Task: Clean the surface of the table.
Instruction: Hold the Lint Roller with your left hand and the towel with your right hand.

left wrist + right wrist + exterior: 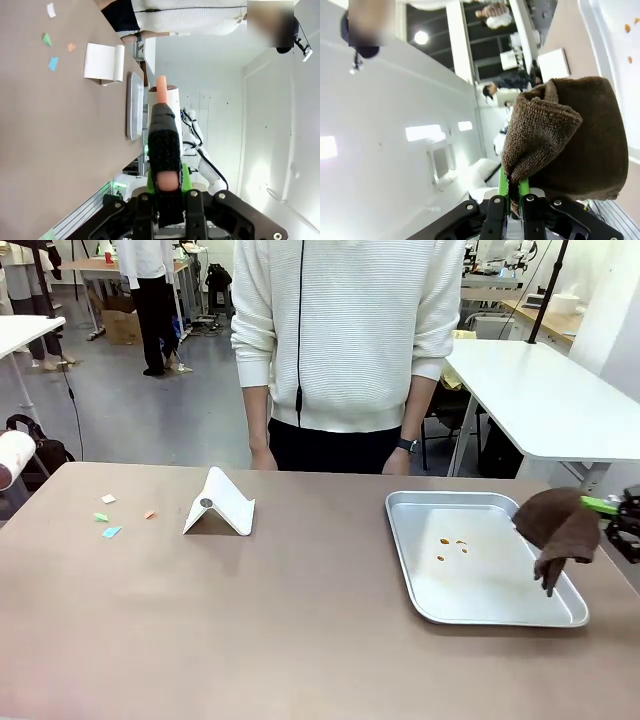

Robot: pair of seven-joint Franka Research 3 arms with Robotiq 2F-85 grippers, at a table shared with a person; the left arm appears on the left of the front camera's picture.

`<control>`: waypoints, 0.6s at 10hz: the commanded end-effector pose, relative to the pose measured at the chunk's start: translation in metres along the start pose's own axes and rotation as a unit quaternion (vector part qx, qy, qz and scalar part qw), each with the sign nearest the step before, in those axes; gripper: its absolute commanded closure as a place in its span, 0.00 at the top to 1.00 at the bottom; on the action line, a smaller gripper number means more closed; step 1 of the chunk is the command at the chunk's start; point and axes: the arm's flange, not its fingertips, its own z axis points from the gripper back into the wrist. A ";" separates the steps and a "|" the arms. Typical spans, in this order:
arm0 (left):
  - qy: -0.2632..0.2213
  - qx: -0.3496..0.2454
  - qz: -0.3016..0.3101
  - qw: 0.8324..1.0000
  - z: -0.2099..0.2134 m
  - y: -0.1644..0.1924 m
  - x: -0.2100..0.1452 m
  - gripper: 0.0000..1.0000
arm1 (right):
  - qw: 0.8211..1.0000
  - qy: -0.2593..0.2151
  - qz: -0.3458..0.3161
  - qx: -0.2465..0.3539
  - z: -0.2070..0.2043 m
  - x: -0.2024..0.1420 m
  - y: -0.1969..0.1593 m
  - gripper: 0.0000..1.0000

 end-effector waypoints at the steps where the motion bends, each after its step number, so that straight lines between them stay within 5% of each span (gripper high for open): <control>1: -0.011 0.017 0.002 1.000 -0.002 -0.005 -0.002 0.00 | 0.998 -0.051 -0.004 0.025 0.011 0.010 -0.004 0.00; 3: -0.008 0.006 0.001 1.000 0.004 0.001 -0.001 0.00 | 0.993 -0.119 0.004 0.022 0.010 0.013 -0.017 0.00; 4: -0.008 0.006 0.001 1.000 0.004 0.001 -0.001 0.00 | 0.998 -0.052 -0.014 0.018 0.023 0.006 -0.010 0.00; 6: -0.008 0.006 0.001 1.000 0.004 0.001 -0.001 0.00 | 0.998 -0.052 -0.014 0.018 0.023 0.006 -0.010 0.00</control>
